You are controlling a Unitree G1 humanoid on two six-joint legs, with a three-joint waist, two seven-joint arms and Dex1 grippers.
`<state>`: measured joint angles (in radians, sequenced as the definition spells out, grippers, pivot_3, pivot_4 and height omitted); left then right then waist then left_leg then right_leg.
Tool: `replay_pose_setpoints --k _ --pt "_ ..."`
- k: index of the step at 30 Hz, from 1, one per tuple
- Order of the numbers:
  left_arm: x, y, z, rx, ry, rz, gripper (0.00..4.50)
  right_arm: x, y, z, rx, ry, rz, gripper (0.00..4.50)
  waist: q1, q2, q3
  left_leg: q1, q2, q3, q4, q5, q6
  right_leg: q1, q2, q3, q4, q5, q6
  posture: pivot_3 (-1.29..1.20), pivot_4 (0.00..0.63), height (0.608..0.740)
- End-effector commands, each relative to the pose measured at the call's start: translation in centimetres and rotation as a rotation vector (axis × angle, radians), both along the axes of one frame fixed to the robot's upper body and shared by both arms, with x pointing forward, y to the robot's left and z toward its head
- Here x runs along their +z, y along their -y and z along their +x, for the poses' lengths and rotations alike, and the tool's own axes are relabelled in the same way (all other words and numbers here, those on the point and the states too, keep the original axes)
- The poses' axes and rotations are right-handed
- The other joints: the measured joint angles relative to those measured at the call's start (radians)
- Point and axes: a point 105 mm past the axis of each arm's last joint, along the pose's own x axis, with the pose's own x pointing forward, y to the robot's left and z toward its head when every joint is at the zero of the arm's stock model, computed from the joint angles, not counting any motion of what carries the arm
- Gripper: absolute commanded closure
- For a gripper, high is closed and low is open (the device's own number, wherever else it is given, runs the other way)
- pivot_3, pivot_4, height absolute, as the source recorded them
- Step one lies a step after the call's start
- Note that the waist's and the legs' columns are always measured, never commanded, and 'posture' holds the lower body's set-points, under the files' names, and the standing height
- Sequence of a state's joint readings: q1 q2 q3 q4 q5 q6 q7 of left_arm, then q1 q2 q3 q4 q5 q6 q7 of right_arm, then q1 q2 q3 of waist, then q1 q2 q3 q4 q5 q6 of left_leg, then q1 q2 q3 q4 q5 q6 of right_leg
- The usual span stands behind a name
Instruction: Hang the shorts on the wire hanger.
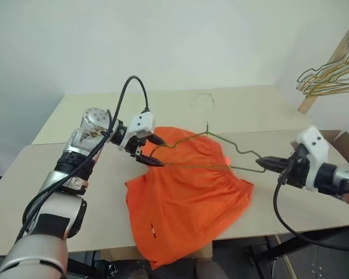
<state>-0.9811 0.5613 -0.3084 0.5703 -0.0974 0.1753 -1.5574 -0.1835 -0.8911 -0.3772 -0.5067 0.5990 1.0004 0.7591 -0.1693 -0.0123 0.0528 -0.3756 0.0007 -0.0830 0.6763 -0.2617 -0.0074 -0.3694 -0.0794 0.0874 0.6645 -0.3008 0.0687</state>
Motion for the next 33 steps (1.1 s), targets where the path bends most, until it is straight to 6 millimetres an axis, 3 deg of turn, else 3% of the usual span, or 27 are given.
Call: replay_pose_setpoints --k 1,3,5,14,17,23,26,33 --pt "1.0 0.6 0.1 -0.021 0.0 0.001 0.65 2.2 -0.6 -0.1 0.026 0.105 0.007 4.49 -0.005 0.0 0.0 0.0 0.0 0.0 0.0 0.0 0.0 0.0 0.0 0.0 0.0 0.0 0.0 -0.22 0.0 0.74" --pt "1.2 0.8 -0.4 -0.048 -0.027 -0.008 0.65 2.2 -0.6 -0.1 0.028 0.111 0.002 4.49 -0.01 0.0 0.0 0.0 0.0 0.0 0.0 0.0 0.0 0.0 0.0 0.0 0.0 0.0 0.0 -0.22 0.0 0.74" --pt "1.2 1.0 -0.5 -0.056 -0.027 -0.007 1.05 2.3 -0.6 -0.1 0.031 0.116 0.0 4.5 -0.012 0.0 0.0 -0.001 0.0 0.0 0.0 0.0 0.0 0.0 0.0 0.0 0.0 0.0 0.0 -0.22 0.0 0.74" --pt "1.2 1.0 -0.4 -0.047 -0.029 -0.01 3.75 2.5 -0.8 -0.1 0.05 0.135 -0.016 4.5 -0.014 0.0 0.0 0.0 0.0 0.0 0.0 0.0 0.0 0.0 0.0 0.0 0.0 0.0 0.0 -0.22 0.0 0.74" --pt "1.2 0.9 -0.4 -0.047 -0.027 -0.008 4.33 2.7 -1.0 -0.1 0.062 0.156 -0.017 4.5 -0.014 0.0 0.0 0.0 0.0 0.0 0.0 0.0 0.0 0.0 0.0 0.0 0.0 0.0 0.0 -0.22 0.0 0.74" --pt "1.0 0.8 -0.4 -0.043 -0.017 -0.002 4.44 2.8 -1.0 -0.2 0.086 0.188 -0.04 4.5 -0.014 0.0 0.0 0.0 0.0 0.0 0.0 0.0 0.0 0.0 0.0 0.0 0.0 0.0 0.0 -0.22 0.0 0.74" --pt "0.9 0.7 -0.1 -0.026 -0.007 0.003 4.5 2.8 -1.2 -0.7 0.131 0.187 -0.055 3.8 -0.013 0.0 0.0 0.0 0.0 0.0 0.0 0.0 0.0 0.0 0.0 0.0 0.0 0.0 0.0 -0.22 0.0 0.74" --pt "0.8 0.3 0.1 -0.01 0.012 0.017 4.5 3.0 -0.8 -2.0 0.234 0.139 -0.105 1.39 -0.014 0.0 0.0 0.0 0.0 0.0 0.0 0.0 0.0 0.0 0.0 0.0 0.0 0.0 0.0 -0.21 0.0 0.74"
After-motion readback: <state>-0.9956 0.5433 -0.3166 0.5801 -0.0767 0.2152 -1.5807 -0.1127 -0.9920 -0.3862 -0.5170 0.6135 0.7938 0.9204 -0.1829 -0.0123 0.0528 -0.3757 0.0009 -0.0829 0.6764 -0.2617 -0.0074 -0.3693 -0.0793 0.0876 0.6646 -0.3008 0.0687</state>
